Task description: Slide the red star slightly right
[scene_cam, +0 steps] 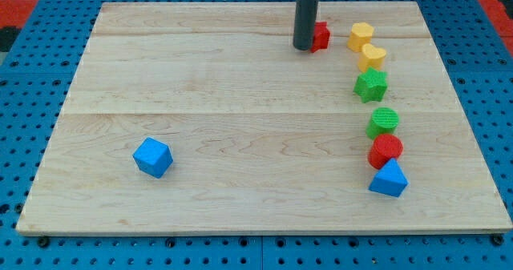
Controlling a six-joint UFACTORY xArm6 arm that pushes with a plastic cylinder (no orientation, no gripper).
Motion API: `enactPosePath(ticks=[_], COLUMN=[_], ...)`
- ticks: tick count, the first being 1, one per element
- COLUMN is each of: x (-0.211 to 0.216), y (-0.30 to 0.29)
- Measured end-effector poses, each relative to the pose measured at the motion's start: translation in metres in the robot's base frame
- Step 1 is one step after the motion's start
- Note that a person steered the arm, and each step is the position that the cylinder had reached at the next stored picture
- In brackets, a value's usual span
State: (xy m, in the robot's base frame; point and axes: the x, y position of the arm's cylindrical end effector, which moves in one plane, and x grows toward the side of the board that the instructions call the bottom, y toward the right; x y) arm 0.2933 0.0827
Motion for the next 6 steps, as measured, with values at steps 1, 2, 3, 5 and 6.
enactPosePath(ticks=[1,2,3,5,6], x=[-0.006,-0.033,-0.044,-0.068,-0.07], y=[0.017,0.034,0.031,0.0,0.028])
